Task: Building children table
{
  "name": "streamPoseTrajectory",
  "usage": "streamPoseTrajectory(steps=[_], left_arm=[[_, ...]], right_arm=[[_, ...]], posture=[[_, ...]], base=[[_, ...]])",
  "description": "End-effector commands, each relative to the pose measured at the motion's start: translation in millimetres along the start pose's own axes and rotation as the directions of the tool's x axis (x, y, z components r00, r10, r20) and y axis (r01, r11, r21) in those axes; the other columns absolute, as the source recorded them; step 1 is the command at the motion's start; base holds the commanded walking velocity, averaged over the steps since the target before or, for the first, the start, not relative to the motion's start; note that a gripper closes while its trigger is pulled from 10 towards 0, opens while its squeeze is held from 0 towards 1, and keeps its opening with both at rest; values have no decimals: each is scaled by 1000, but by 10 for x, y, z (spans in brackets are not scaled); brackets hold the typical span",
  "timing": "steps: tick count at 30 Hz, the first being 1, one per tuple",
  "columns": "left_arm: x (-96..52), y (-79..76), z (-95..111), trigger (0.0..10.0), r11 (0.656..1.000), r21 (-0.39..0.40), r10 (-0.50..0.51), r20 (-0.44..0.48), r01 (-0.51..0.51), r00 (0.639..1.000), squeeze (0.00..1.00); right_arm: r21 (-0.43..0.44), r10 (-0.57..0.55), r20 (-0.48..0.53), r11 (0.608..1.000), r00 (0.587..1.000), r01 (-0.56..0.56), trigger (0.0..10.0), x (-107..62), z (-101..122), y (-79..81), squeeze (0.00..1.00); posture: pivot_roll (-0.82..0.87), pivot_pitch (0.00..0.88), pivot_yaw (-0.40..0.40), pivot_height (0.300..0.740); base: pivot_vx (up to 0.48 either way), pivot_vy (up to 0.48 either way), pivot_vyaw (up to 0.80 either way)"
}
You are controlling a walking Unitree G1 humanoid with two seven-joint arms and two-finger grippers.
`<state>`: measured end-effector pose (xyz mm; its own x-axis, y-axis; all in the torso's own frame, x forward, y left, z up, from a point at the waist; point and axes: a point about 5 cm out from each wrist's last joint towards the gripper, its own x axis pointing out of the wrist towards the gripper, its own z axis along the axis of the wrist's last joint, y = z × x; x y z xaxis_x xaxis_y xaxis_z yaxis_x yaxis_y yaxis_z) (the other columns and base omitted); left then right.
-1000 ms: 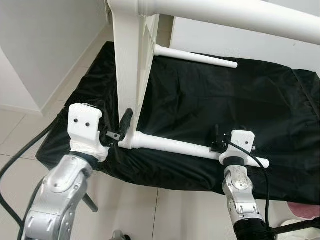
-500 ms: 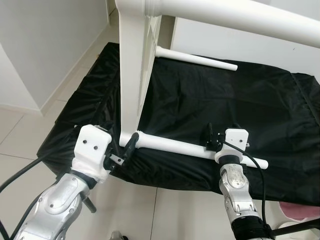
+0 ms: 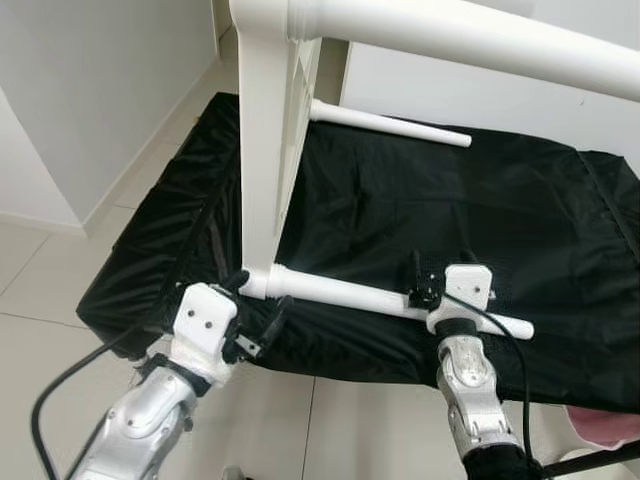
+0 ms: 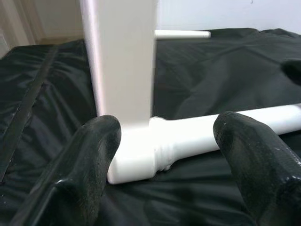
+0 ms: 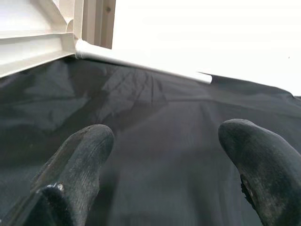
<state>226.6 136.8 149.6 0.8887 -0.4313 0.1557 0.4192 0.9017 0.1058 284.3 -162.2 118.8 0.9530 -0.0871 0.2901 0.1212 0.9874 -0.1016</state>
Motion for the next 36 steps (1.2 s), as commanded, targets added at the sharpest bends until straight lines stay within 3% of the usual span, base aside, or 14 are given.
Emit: streamPoseTrajectory(steps=[1, 4, 5, 14, 20, 27, 36], left_arm=[[-6, 22, -10, 10000, 1000, 11, 26, 7, -26, 1000, 0], [6, 40, -33, 10000, 996, -16, 92, 39, -92, 995, 0], [12, 41, -63, 10000, 992, -61, 110, 36, -108, 993, 0], [4, 118, -203, 10000, 985, -83, 154, 7, -153, 988, 0], [12, 73, -240, 10000, 991, -37, 127, 15, -127, 992, 0], [10, 45, -277, 10000, 992, -41, 121, 29, -119, 992, 0], [-42, 152, -303, 10000, 990, -9, 143, 17, -142, 990, 0]], right_arm=[[-5, -1, 16, 1000, 1000, 1, 10000, -7, 21, -8, 0], [-6, 21, 20, 1000, 1000, -21, 10000, -91, 32, 32, 0], [-6, 42, 17, 999, 999, -42, 10000, -145, 29, 52, 0], [5, 79, 1, 997, 997, -79, 10000, -302, 10, 71, 0], [-1, 62, 11, 998, 998, -62, 10000, -245, 33, 62, 0], [-11, 49, 33, 999, 998, -49, 10000, -156, 95, 48, 0], [-20, 63, 41, 998, 997, -63, 10000, -116, 107, 58, 0]], posture=[[27, 64, -39, 740], [14, 70, -27, 740], [13, 69, -25, 740], [-1, 72, -21, 740], [-4, 68, -24, 740], [3, 68, -31, 740], [14, 69, -40, 740]], base=[[0, 0, 0], [0, 0, 0], [0, 0, 0], [0, 0, 0], [0, 0, 0], [0, 0, 0], [0, 0, 0]])
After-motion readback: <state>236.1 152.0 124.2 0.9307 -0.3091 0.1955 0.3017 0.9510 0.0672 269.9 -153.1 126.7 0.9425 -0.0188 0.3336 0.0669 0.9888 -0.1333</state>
